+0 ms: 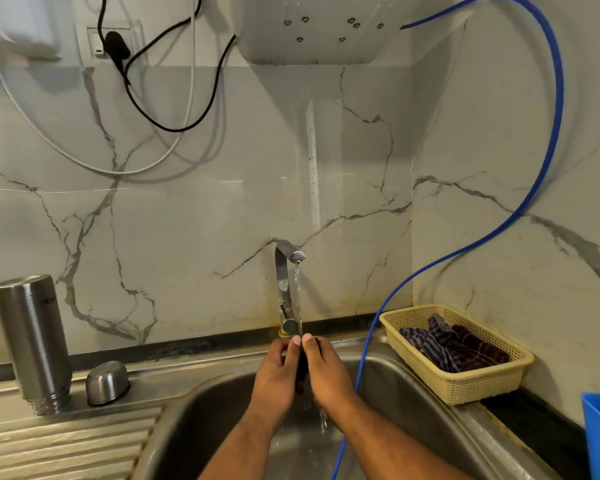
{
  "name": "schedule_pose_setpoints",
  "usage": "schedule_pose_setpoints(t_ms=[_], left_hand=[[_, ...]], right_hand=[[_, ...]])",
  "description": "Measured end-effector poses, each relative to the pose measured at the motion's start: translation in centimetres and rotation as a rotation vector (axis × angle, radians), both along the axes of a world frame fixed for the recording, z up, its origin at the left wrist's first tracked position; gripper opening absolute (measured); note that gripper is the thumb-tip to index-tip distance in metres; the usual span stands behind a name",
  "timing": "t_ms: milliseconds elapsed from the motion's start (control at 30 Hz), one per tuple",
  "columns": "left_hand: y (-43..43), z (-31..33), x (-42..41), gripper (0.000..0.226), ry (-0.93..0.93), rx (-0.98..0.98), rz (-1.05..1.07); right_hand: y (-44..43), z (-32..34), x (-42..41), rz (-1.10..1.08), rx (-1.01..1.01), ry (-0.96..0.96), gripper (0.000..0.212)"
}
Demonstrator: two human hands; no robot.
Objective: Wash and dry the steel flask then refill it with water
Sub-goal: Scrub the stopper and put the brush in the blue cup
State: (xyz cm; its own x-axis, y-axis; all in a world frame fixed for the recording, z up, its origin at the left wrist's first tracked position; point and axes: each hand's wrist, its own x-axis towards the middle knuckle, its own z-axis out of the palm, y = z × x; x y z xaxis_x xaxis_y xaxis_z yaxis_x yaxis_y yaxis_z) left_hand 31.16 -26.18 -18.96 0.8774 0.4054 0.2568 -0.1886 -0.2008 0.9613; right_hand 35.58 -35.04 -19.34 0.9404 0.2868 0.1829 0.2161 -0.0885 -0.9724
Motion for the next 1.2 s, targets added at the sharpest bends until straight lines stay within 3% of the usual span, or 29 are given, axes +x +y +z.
schedule_pose_setpoints(t_ms=[100,233,400,500,567,667,800,933,1100,1200], left_hand=[[0.0,-0.2,0.2,0.022,0.021,0.122,-0.04],[0.4,-0.4,0.1,0.01,0.031,0.319,-0.024],[1.2,-0.7,-0.1,0.032,-0.034,0.396,-0.073],[1.9,-1.1,0.0,0.028,-0.01,0.439,-0.083],[2.3,-1.4,-0.1,0.031,0.034,0.358,-0.125],[2.6,-1.6,-0.2,0.035,0.033,0.259,-0.062],[2.7,-1.4,-0.1,0.02,0.03,0.137,0.051],[3.0,-1.2,-0.2,0.015,-0.007,0.212,0.061],[2.5,-0.8,-0.2,0.032,-0.079,0.383,0.113],[2.4,-0.6,-0.1,0.036,-0.112,0.462,0.129]], right_hand=[[-0.2,-0.1,0.4,-0.064,-0.017,0.065,0.03],[0.0,0.0,0.6,-0.098,-0.069,0.203,0.052],[-1.0,-0.1,0.8,-0.071,-0.085,0.365,0.058],[-1.4,-0.8,0.9,0.011,-0.105,0.459,0.06],[-1.3,-1.0,0.9,0.056,-0.129,0.427,0.059],[-0.2,-1.0,0.7,0.075,-0.136,0.216,0.042],[0.8,-0.9,0.2,0.071,-0.112,0.076,0.04],[0.2,-0.4,0.0,0.078,-0.014,0.089,0.037],[0.3,-0.2,0.4,0.044,0.107,0.177,0.023],[0.2,-0.3,0.2,0.041,0.101,0.251,0.039]])
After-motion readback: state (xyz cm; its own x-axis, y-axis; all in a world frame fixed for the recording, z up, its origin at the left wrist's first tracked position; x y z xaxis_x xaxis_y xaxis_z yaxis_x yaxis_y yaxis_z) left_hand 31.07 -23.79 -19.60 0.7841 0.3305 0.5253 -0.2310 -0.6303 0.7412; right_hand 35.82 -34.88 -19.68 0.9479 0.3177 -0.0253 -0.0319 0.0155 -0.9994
